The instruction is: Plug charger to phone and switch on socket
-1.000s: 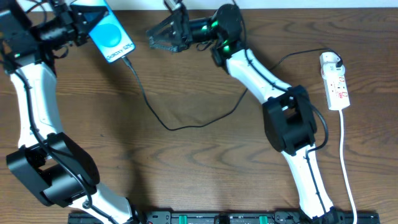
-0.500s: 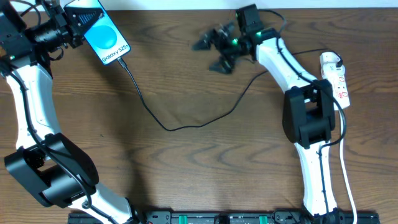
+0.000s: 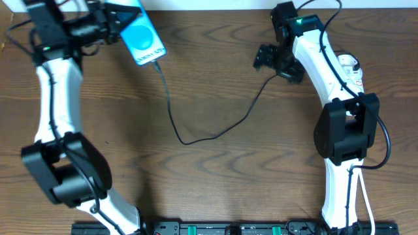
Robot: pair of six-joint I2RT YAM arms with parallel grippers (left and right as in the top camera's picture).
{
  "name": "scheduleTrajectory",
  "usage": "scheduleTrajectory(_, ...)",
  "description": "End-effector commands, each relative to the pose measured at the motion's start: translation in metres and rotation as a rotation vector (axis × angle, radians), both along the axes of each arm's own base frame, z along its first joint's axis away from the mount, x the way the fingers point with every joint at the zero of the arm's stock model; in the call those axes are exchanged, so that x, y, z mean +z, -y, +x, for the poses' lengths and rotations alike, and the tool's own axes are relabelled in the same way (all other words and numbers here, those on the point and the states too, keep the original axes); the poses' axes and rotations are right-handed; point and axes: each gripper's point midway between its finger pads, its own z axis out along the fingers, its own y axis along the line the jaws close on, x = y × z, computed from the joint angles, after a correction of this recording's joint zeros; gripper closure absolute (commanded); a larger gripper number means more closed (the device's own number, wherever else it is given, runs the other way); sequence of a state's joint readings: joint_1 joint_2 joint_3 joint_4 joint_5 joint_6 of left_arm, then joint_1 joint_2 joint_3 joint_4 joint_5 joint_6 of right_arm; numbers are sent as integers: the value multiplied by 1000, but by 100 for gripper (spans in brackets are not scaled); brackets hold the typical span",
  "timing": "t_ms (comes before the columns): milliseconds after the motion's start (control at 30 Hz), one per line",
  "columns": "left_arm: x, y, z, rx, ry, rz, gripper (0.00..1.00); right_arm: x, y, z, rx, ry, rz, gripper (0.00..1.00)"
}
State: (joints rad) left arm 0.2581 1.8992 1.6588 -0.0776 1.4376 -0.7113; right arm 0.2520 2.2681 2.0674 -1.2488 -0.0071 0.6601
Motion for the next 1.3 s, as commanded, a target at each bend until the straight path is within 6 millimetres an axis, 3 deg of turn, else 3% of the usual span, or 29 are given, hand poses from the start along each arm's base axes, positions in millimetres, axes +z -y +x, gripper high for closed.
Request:
scheduleTrajectory(0,-33,16,12,-33,-48,-3,92,3,22,-2,13,6,-141,1)
scheduleTrajectory(433,-149,67,32,-139,-279,-35,93,2,25,-18,1,-60,-150,1)
scheduleTrajectory(733,-219,113,28,-198,-401,-9,92,12,-12,-20,101,-53,56,1)
scheduleTrajectory(967,-243,151,16,-258,-408,36,92,27,-17,-17,112,-14,88,1)
scheduleTrajectory(1267,-279,194,-5,-252,-461,209,93,28,-20,-18,130,-14,101,1)
